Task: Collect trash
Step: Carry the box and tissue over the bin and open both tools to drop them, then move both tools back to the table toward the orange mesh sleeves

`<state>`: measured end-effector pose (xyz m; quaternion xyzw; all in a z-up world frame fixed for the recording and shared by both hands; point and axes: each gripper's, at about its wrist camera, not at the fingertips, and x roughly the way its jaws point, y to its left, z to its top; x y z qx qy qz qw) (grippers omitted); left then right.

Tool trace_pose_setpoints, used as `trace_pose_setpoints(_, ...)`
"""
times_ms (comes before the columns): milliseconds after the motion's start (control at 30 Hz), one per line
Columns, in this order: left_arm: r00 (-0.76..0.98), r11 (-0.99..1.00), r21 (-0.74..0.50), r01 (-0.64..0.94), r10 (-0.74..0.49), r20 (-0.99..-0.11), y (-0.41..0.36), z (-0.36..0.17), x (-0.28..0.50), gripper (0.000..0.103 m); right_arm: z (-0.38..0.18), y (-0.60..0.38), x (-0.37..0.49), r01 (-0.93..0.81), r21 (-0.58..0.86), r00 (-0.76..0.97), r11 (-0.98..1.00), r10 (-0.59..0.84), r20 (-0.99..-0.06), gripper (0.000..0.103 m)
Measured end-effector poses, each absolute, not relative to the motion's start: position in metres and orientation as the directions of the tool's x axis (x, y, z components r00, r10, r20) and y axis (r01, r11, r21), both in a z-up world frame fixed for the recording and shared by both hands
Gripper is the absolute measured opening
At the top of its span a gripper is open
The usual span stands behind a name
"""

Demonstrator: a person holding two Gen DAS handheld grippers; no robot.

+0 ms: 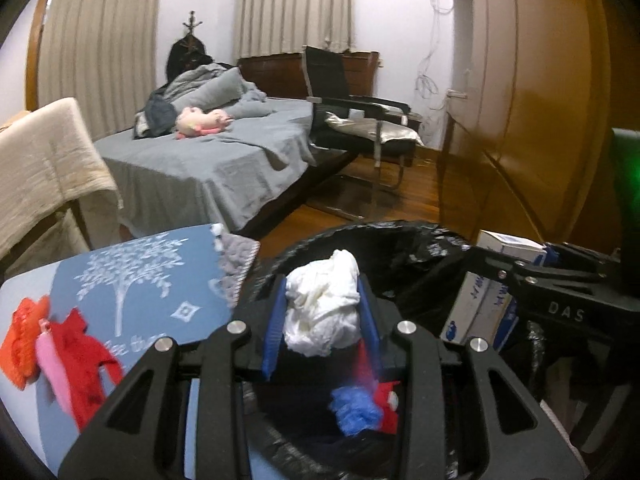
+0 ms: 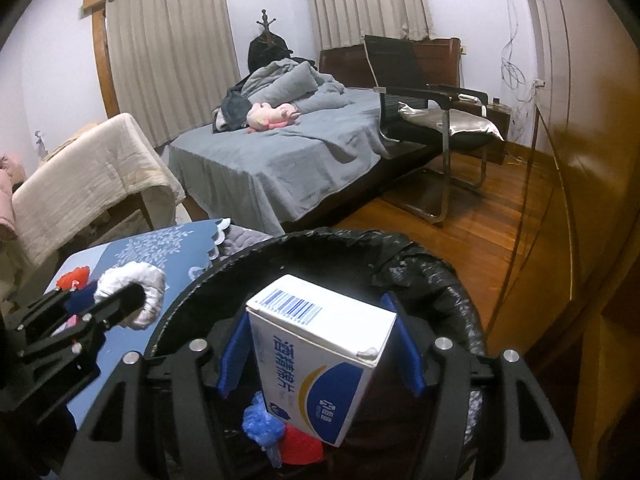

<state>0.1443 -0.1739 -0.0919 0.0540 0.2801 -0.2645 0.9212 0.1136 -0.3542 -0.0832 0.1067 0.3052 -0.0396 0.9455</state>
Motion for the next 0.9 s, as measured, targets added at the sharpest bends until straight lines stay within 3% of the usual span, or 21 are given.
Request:
trace_pose_setpoints(67, 0.686, 0.840, -0.057, 0.539, -0.478, -0.548, -0.180, -0.094, 0.145, 0.051, -0.082, -0.361, 0.115, 0.153, 0.177, 0.810, 0.972, -0.021, -0.586, 0.063)
trace_pose_setpoints(167, 0.674, 0.829, -0.064, 0.556, -0.494, -0.549, -0.184, -0.098, 0.145, 0.070, -0.080, -0.371, 0.115, 0.178, 0.179, 0.812, 0.968, -0.042, -0.582, 0.073)
trace_pose_setpoints(333, 0.688, 0.835, -0.059, 0.548, -0.489, -0.536, -0.175, -0.098, 0.139, 0.085, -0.075, -0.379, 0.111, 0.205, 0.166, 0.822, 0.965, -0.078, -0.565, 0.092)
trace_pose_setpoints(400, 0.704, 0.846, -0.055, 0.530, -0.475, -0.529, -0.167, -0.095, 0.140, 0.087, -0.072, -0.377, 0.110, 0.200, 0.165, 0.828, 0.966, -0.077, -0.556, 0.097)
trace_pose_setpoints(900, 0.834, 0.946, -0.001, 0.323, -0.285, -0.473, -0.074, -0.067, 0.130, 0.093, -0.062, -0.314, 0.110, 0.107, 0.182, 0.849, 0.977, 0.005, -0.528, 0.097)
